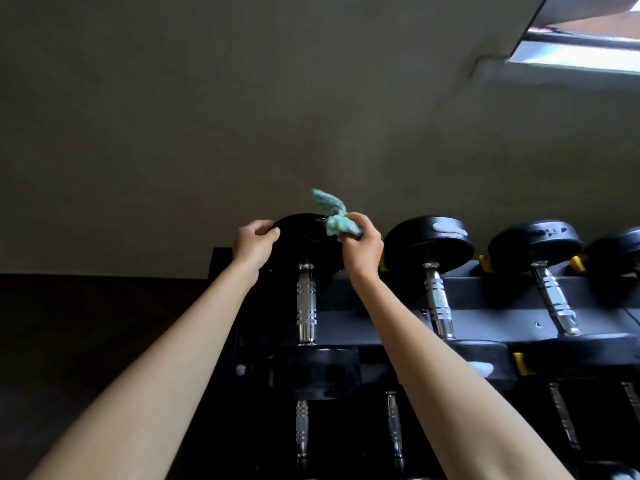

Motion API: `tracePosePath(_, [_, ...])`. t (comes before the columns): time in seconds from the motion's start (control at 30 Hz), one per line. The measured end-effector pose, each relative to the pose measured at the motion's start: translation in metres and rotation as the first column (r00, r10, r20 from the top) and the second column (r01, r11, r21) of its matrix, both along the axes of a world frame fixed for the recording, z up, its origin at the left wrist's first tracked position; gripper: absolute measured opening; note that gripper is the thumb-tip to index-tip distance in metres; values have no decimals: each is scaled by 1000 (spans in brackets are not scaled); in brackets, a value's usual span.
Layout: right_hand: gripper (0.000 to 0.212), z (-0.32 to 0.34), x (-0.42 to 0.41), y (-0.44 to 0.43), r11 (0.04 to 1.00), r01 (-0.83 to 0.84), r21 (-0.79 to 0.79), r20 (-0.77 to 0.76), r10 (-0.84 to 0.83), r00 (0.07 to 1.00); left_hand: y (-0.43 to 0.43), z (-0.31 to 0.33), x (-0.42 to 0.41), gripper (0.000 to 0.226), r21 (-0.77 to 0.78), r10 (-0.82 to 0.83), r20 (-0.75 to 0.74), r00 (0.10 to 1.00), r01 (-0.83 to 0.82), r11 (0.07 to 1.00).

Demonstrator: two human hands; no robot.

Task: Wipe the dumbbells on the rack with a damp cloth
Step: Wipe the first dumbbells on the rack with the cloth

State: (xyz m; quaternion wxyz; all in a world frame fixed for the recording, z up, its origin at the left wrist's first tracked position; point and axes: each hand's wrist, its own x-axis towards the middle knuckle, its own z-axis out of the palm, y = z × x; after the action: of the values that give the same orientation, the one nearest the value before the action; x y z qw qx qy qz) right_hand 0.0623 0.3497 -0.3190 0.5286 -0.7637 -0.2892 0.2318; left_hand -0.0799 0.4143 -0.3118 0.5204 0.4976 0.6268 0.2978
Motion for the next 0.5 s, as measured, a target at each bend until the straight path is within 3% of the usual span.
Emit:
tracePosePath(0.07, [39, -11, 11, -2, 992, 73, -98, -108, -84, 991, 1, -1, -1, 28, 13, 5, -21, 1000, -5, 1000])
tracePosePath(0.17, [32, -28, 22, -8, 950, 50, -309, -217, -122, 968, 2, -2, -2, 28, 11, 12, -30, 999, -12, 1000])
tracePosePath(0.23, [31, -32, 22, -10, 936, 47, -350, -262, -146, 954, 2, -3, -3, 28, 1, 16, -26, 1000, -16, 1000])
tracePosePath(0.37, [30, -9, 15, -4, 977, 107, -185, -161, -137, 977, 1, -2, -6, 28, -31, 18, -1, 1000, -18, 999])
tracePosePath(0.43, [25, 13, 4, 7, 999, -18, -36, -90, 15, 996, 0, -1, -5, 31, -40, 16, 20, 1000, -15, 999])
tracePosePath(0.5, [30, 28, -15, 15, 970, -243, 6, 49, 242, 969, -2, 3, -4, 34, -57, 11, 89, 996, -5, 998])
